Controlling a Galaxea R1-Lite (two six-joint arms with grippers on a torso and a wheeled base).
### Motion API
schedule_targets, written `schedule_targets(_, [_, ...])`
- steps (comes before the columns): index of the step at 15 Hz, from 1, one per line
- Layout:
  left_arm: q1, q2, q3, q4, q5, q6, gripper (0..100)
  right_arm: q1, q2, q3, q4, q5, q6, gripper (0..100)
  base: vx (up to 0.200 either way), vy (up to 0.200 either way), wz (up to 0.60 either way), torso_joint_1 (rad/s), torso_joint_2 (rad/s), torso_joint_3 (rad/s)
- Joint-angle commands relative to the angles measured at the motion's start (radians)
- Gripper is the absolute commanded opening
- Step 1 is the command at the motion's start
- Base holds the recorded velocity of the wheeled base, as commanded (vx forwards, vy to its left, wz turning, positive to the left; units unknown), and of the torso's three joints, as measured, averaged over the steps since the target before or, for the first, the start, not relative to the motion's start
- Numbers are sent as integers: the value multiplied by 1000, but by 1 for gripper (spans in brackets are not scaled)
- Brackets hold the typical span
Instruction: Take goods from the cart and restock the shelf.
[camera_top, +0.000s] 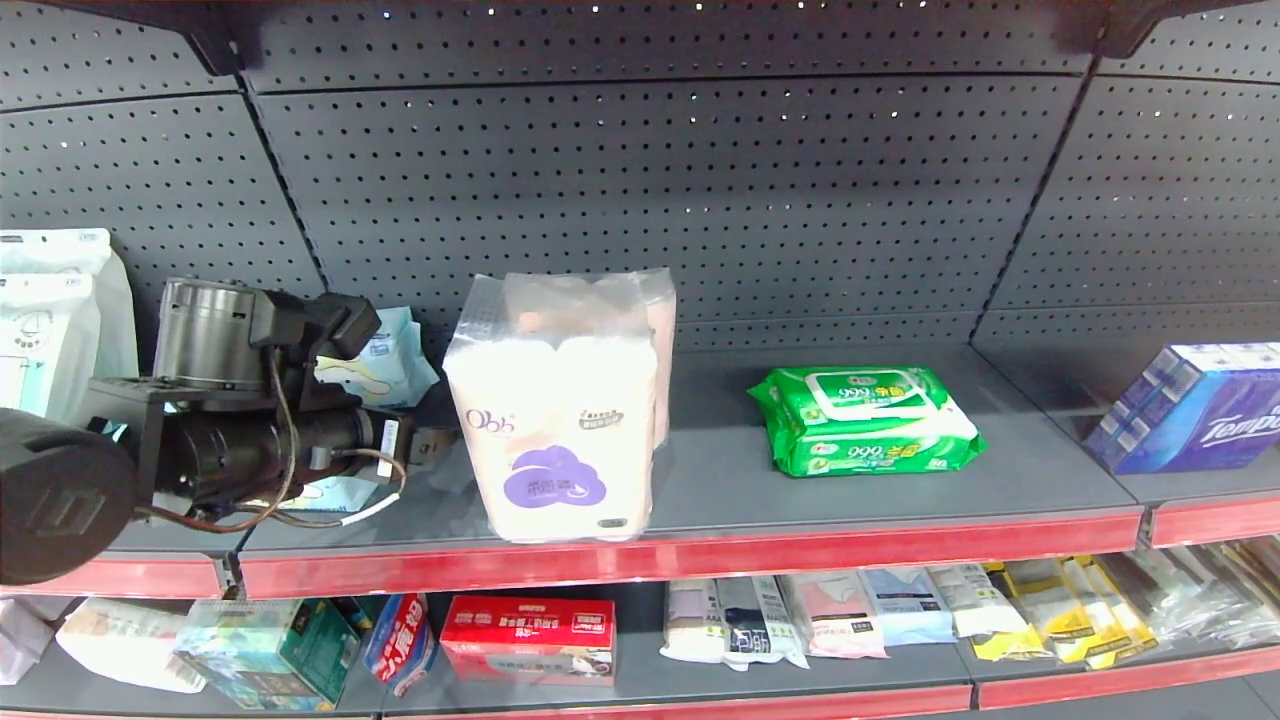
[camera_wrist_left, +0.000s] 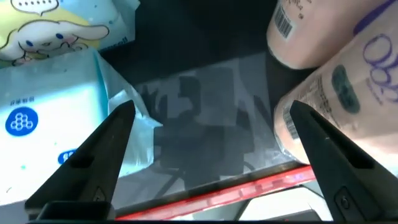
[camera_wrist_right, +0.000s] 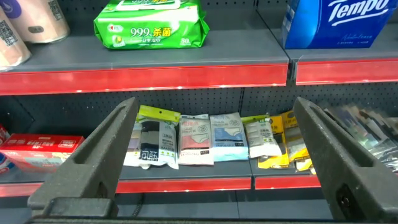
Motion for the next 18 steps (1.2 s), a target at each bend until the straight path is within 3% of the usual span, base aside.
schedule_targets(1, [-1, 10, -11, -1, -2, 3, 100, 2, 0, 0, 0, 0, 0, 100, 0, 0, 0, 0, 0, 0])
schedule_targets(18, [-21, 70, -61, -1, -25, 23, 100, 2, 0, 0, 0, 0, 0, 100, 0, 0, 0, 0, 0, 0])
